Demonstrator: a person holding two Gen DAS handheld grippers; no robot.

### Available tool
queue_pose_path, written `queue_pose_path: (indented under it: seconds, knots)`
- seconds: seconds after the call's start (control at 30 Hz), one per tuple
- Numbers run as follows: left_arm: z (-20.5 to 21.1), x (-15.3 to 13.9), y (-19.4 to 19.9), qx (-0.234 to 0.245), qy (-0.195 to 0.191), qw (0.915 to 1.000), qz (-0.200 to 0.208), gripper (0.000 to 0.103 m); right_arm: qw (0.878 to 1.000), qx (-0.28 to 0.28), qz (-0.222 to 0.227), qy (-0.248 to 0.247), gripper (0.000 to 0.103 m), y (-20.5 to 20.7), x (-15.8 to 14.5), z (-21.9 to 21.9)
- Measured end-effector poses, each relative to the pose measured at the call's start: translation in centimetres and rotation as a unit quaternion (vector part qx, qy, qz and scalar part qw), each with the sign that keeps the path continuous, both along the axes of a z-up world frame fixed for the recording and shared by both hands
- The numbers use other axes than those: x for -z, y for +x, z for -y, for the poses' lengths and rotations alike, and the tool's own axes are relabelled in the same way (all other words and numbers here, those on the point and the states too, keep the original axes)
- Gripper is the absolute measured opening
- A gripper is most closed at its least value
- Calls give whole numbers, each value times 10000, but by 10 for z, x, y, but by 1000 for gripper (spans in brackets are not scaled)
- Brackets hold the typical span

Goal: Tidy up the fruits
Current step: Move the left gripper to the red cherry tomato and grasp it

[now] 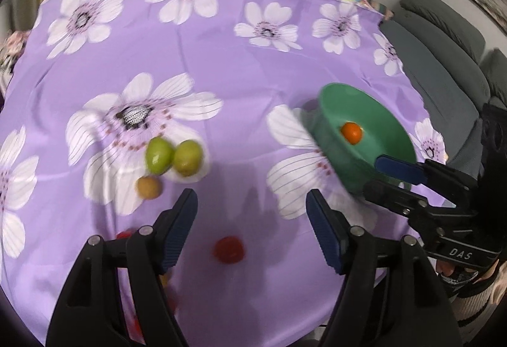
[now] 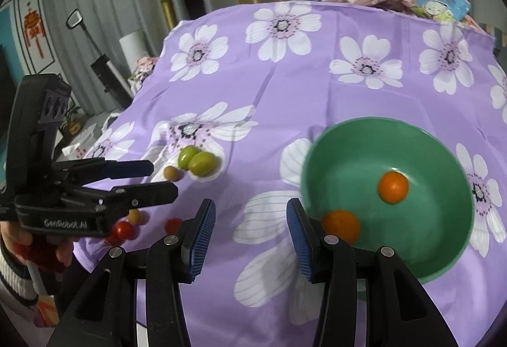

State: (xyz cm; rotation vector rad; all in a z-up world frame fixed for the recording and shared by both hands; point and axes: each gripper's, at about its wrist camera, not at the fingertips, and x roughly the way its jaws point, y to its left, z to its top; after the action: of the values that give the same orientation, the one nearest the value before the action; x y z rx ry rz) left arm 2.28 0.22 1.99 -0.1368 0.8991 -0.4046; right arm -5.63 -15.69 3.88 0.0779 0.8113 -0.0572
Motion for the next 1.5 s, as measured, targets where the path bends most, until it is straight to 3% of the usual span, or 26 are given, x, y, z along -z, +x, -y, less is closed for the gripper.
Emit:
queue_pose_path:
  seconds: [0.33,0.53,0.8,1.13,1.27,1.5]
  knots:
    - [-61,12,-15,-605,-67,9980,-151,70,9989,-362,-290,21,47,15,16,-26]
    - [-79,23,-23,-733,-20,9969,-281,69,9978,-512,-420,63,47,21,26,-36]
    - [-74,25,-39,-324,88,9990,-301,61,9960,-675,-568,149,47,24,35,-44]
    - [-57,42,-52,189,623,9967,-486,46,9928,-900,-744,268,47,27,48,-57]
    - [-50,50,-49,195,920,9939,-584,37,9915,-971,-812,295,47,28,54,-61]
    - [-50,56,-43,129,1021,9921,-719,36,9897,-1066,-889,347,47,31,60,-66]
